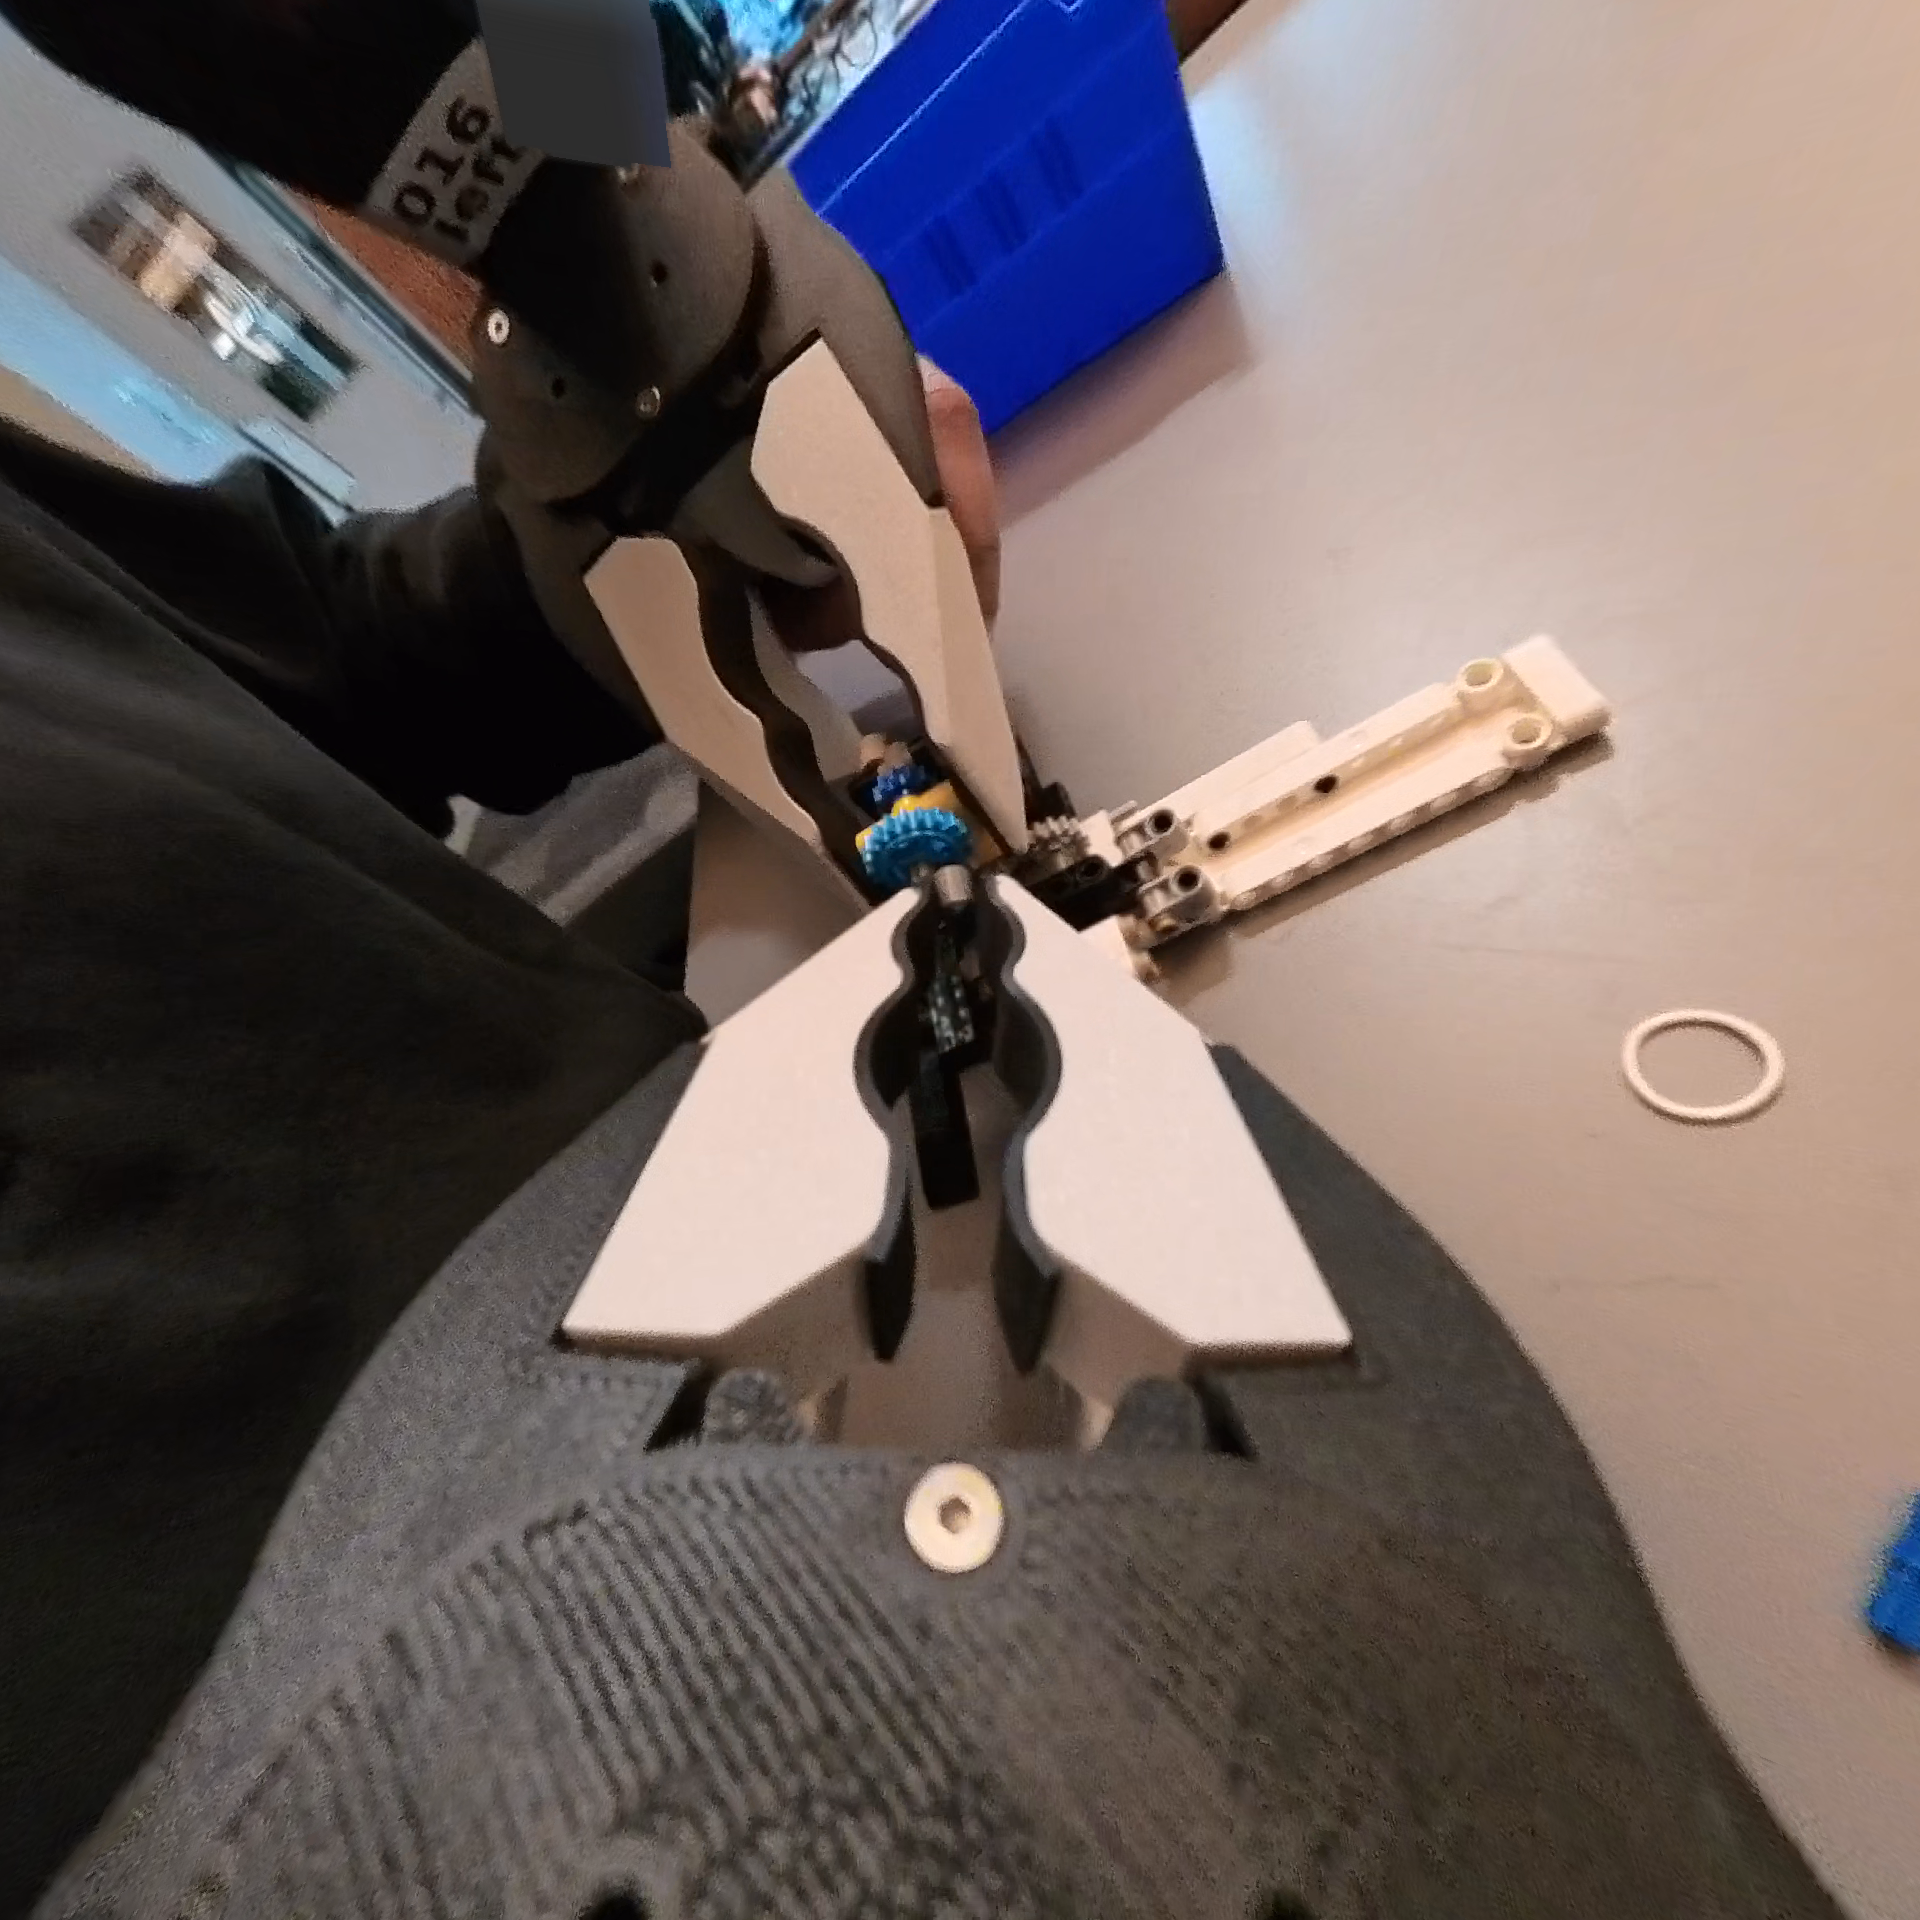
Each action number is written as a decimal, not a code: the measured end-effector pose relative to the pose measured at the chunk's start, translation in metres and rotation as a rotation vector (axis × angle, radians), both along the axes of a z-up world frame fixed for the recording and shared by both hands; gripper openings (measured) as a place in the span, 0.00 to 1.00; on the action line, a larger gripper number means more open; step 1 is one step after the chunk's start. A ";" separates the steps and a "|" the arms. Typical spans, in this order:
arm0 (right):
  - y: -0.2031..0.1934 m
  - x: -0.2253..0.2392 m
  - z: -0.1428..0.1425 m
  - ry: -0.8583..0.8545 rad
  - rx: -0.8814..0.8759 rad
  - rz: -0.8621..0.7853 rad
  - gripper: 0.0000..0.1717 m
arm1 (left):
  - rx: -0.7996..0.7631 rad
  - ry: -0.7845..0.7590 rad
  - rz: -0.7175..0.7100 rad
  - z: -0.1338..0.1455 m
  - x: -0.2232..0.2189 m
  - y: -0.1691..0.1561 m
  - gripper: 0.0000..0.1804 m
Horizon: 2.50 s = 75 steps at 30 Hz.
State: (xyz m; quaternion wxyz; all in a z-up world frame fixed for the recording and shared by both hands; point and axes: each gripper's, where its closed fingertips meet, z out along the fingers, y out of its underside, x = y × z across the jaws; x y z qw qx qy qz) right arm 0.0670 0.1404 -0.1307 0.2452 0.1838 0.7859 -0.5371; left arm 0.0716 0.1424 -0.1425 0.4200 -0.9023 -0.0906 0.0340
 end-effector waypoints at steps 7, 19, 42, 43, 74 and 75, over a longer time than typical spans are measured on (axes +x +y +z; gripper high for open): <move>0.006 -0.003 0.003 0.194 0.015 -0.009 0.02 | -0.010 -0.001 0.010 0.000 -0.001 0.000 0.16; -0.005 0.004 0.009 0.398 -0.006 0.072 0.17 | -0.102 0.015 0.001 -0.003 0.004 -0.003 0.22; -0.022 -0.001 -0.001 0.577 0.083 0.224 0.12 | -0.085 0.012 0.069 -0.006 -0.007 -0.016 0.15; -0.021 -0.001 -0.001 0.579 0.084 0.229 0.12 | -0.081 0.002 0.068 -0.006 -0.006 -0.017 0.15; -0.013 -0.007 0.006 0.826 0.107 0.166 0.11 | 0.032 -0.022 0.123 -0.003 -0.010 -0.011 0.16; -0.013 -0.008 0.007 0.790 0.098 0.171 0.11 | 0.027 -0.014 0.121 -0.003 -0.011 -0.011 0.16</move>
